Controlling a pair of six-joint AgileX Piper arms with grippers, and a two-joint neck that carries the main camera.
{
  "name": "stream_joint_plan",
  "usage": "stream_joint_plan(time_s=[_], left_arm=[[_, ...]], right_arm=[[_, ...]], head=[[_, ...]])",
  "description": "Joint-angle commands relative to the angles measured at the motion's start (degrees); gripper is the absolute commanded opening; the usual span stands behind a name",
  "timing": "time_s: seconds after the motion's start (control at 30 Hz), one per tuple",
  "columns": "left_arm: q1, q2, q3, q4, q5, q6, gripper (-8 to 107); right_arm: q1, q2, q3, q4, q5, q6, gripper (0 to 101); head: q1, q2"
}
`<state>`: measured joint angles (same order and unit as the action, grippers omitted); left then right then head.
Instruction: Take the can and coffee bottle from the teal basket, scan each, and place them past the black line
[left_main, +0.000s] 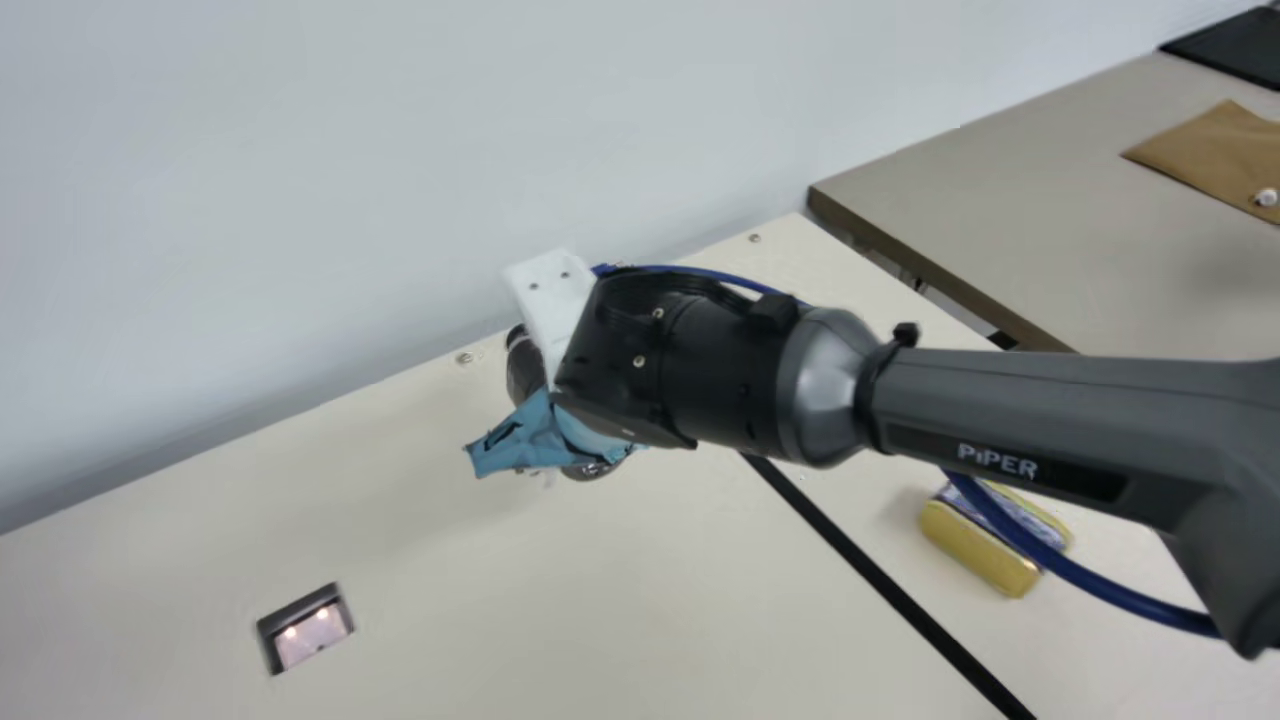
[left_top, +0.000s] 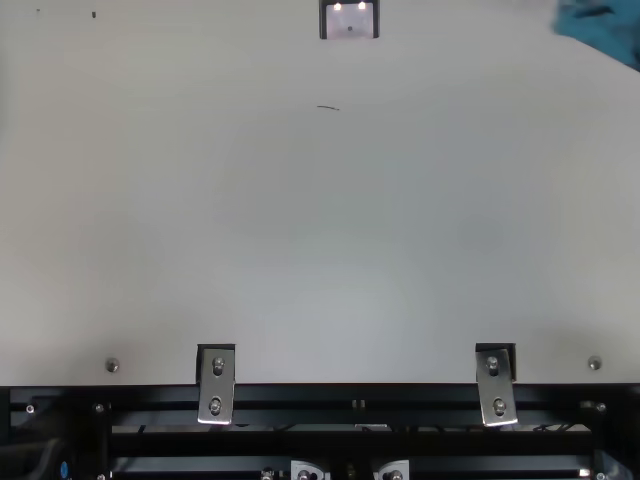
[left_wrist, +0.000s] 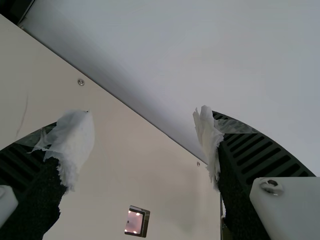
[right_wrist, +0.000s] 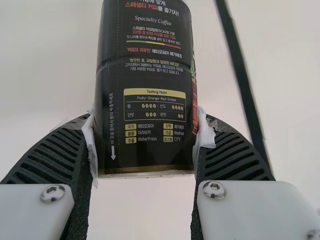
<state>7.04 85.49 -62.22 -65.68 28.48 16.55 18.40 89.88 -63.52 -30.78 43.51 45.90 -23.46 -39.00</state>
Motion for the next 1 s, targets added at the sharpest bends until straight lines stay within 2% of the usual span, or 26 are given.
stream_joint_plan(time_s=[0.0, 0.23, 0.33, 0.5, 0.7, 0.8, 0.97], left_arm=[[0.00, 0.00, 0.00, 0.00, 0.00, 0.00, 90], [0.00, 0.00, 0.00, 0.00, 0.00, 0.00, 90], [0.00, 0.00, 0.00, 0.00, 0.00, 0.00, 90], [0.00, 0.00, 0.00, 0.00, 0.00, 0.00, 90], [0.00, 0.00, 0.00, 0.00, 0.00, 0.00, 90], [0.00, 0.00, 0.00, 0.00, 0.00, 0.00, 90], [0.00, 0.00, 0.00, 0.00, 0.00, 0.00, 90]], right_arm=[[-2.55, -2.27, 2.73, -0.91, 0.41, -0.19, 0], [-11.61, -6.65, 8.68, -4.90, 1.98, -0.97, 0], [-16.34, -7.23, 10.88, -6.45, 1.11, -1.99, 0], [-23.84, -6.43, 13.10, -8.40, -2.29, -4.51, 0], [-30.75, -3.14, 13.18, -10.68, -6.13, -7.89, 0], [-33.49, -1.18, 12.97, -9.81, -8.72, -9.47, 0], [-36.99, 1.40, 13.07, -5.08, -14.03, -12.06, 0]], head=[[-1.54, -2.17], [-1.54, -2.76], [-1.54, -2.76], [-1.54, -2.76], [-1.54, -2.76], [-1.54, -2.76], [-1.54, -2.76]])
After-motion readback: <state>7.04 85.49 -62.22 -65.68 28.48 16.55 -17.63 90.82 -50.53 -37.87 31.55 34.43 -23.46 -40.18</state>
